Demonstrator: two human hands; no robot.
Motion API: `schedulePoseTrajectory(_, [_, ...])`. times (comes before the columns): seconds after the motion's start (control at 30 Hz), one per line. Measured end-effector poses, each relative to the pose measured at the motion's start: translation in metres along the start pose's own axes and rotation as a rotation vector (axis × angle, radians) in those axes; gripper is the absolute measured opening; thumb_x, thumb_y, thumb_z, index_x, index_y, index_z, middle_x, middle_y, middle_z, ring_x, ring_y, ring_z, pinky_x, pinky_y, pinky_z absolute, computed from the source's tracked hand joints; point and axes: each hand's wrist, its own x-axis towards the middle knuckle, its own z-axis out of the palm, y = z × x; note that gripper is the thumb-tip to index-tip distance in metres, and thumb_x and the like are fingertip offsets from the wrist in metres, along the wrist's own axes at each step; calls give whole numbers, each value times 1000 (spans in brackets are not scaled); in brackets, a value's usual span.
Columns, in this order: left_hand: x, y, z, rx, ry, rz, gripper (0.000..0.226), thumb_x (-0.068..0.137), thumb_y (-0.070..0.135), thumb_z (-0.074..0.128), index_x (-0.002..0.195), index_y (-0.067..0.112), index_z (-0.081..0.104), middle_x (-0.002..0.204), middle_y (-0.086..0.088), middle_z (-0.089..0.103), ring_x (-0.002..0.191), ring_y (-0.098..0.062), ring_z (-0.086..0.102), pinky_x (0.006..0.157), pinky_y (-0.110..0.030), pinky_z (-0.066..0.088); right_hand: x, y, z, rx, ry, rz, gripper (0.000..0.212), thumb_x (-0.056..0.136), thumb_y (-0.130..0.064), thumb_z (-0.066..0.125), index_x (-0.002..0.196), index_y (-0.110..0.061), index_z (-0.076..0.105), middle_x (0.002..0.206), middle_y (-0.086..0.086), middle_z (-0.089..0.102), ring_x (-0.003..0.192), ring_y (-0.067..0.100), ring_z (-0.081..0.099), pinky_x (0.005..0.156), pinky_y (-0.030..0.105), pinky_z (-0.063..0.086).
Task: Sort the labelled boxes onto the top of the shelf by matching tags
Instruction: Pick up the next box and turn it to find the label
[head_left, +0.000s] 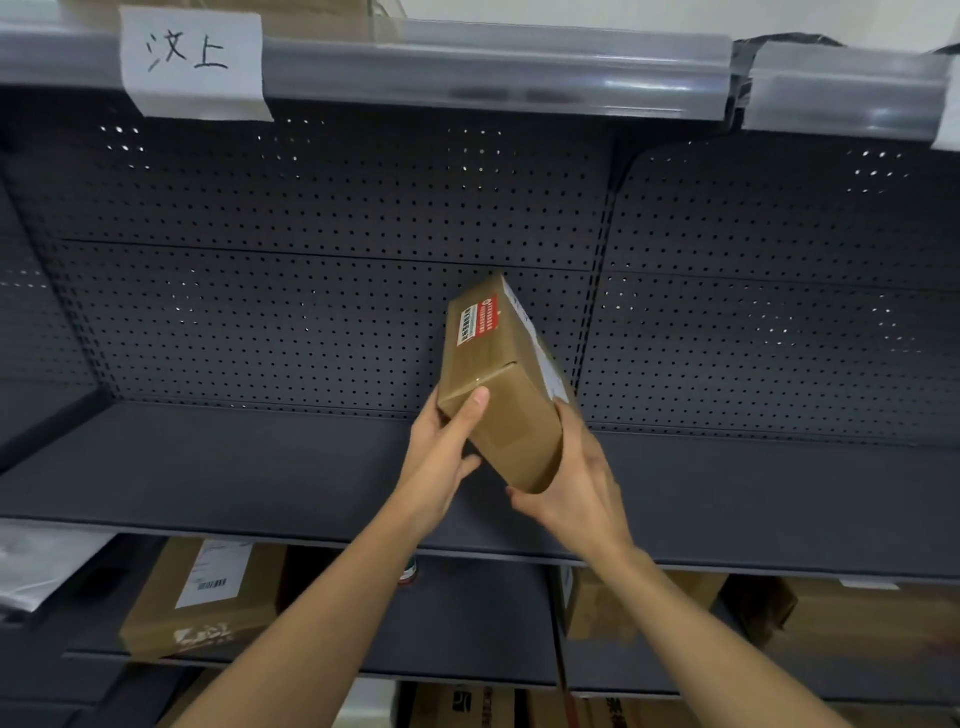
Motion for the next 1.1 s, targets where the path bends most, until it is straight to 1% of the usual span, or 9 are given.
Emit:
schedulePoseTrajectory(0.27, [-2, -12, -2, -40, 144, 65, 60, 79, 38, 68, 133, 15, 55, 121, -3, 71, 112, -19, 68, 86, -41, 59, 4, 7, 8, -154, 39, -121, 119, 65, -51, 85, 157, -21, 16, 161, 9, 35, 147, 28, 35, 118, 53, 34])
schedulePoseTrajectory(0.47, [-1, -15, -10, -124, 184, 60, 45, 79, 43, 66, 119, 23, 62, 115, 0, 75, 111, -22, 69, 89, -48, 57, 8, 15, 2, -203, 38, -222, 114, 69, -60, 78, 158, -25, 16, 159, 11, 37, 146, 32, 36, 118, 55, 33])
schedulePoseTrajectory(0.57, [-1, -17, -18, -209, 220, 25, 40, 82, 44, 63, 117, 26, 62, 115, 1, 75, 110, -22, 70, 88, -48, 57, 9, 18, -8, -113, 20, -216, 100, 79, -66, 66, 159, -29, 18, 161, 7, 35, 149, 26, 30, 122, 51, 27])
schedulePoseTrajectory(0.67, [-3, -19, -30, -309, 257, -18, 40, 83, 45, 60, 119, 27, 60, 125, -3, 70, 112, -24, 68, 90, -50, 56, 8, 21, -20, 178, 59, -5, 80, 92, -61, 57, 158, -32, 23, 164, 1, 31, 151, 21, 25, 122, 46, 24])
schedulePoseTrajectory(0.77, [-5, -21, -42, -407, 254, -36, 37, 89, 46, 55, 121, 28, 56, 129, -5, 66, 114, -26, 66, 89, -51, 57, 16, 29, -27, 482, 40, 326, 75, 95, -61, 51, 159, -32, 25, 163, -2, 33, 149, 22, 32, 118, 44, 29])
schedulePoseTrajectory(0.83, [-5, -24, -47, -461, 246, -50, 37, 93, 45, 52, 125, 28, 55, 130, -7, 64, 116, -27, 65, 86, -50, 59, 22, 34, -26, 661, -17, 536, 72, 94, -62, 51, 156, -31, 32, 158, 1, 43, 140, 24, 44, 115, 48, 35])
schedulePoseTrajectory(0.9, [-6, -28, -49, -486, 242, -68, 43, 92, 46, 52, 129, 26, 53, 133, -9, 63, 118, -30, 64, 86, -50, 59, 24, 36, -22, 950, -113, 690, 56, 95, -57, 54, 143, -28, 49, 141, 8, 59, 120, 25, 59, 102, 53, 47])
schedulePoseTrajectory(0.97, [-7, -31, -49, -499, 242, -84, 50, 90, 47, 54, 134, 24, 50, 135, -10, 62, 119, -31, 63, 88, -50, 58, 22, 31, -21, 1168, -201, 770, 38, 96, -52, 54, 124, -25, 60, 121, 11, 69, 106, 27, 65, 86, 49, 55])
schedulePoseTrajectory(1.1, [-7, -37, -51, -497, 233, -92, 51, 92, 49, 51, 137, 25, 50, 135, -9, 63, 120, -30, 63, 94, -52, 54, 23, 29, -19, 1285, -149, 759, 29, 97, -44, 56, 114, -22, 66, 107, 10, 75, 100, 29, 69, 82, 48, 56])
